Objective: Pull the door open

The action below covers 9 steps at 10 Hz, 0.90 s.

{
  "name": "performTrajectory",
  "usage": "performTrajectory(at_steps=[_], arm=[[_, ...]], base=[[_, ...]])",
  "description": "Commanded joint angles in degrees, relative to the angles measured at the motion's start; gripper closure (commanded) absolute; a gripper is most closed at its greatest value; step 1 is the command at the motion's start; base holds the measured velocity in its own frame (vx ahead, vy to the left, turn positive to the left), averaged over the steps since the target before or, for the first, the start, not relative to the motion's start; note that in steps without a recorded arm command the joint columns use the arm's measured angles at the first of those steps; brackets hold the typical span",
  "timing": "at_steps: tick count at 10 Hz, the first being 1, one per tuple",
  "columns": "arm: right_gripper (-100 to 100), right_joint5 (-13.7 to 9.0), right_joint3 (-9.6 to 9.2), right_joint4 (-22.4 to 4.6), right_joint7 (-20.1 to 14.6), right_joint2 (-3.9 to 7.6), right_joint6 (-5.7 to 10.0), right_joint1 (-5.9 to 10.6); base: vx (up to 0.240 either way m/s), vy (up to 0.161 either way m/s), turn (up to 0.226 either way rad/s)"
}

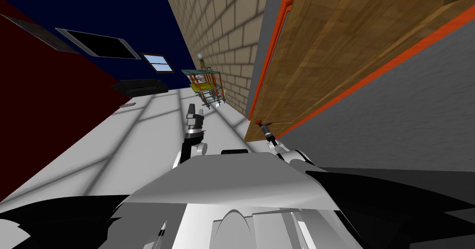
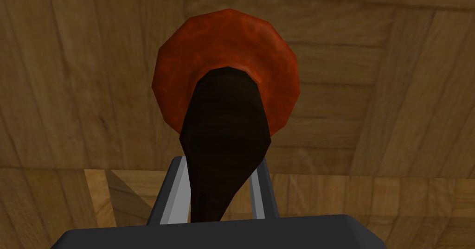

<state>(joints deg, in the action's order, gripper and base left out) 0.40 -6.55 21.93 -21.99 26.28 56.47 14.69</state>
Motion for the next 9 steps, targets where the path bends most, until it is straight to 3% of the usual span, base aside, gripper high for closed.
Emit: performTrajectory(at_steps=[1,2,4,5,6,9], arm=[[100,0.09,-0.02,0.05,0.52,-0.67,-1.22,0.83],[100,0.12,0.02,-0.26,0.76,-1.01,-1.76,1.58],[100,0.12,0.02,-0.26,0.76,-1.01,-1.76,1.58],[100,0.19,-0.16,1.23,0.71,-1.22,-2.73,0.71],[100,0.45,-0.66,0.80,-0.39,-0.17,-0.75,-0.26],[100,0.75,-1.23,0.42,-1.67,1.14,1.59,-1.42]], base=[[-0.170,-0.111,0.088],[-0.150,-0.114,0.083],[-0.055,-0.042,0.016],[0.000,0.000,0.000],[-0.099,-0.025,0.152],[-0.127,-0.037,0.097]])
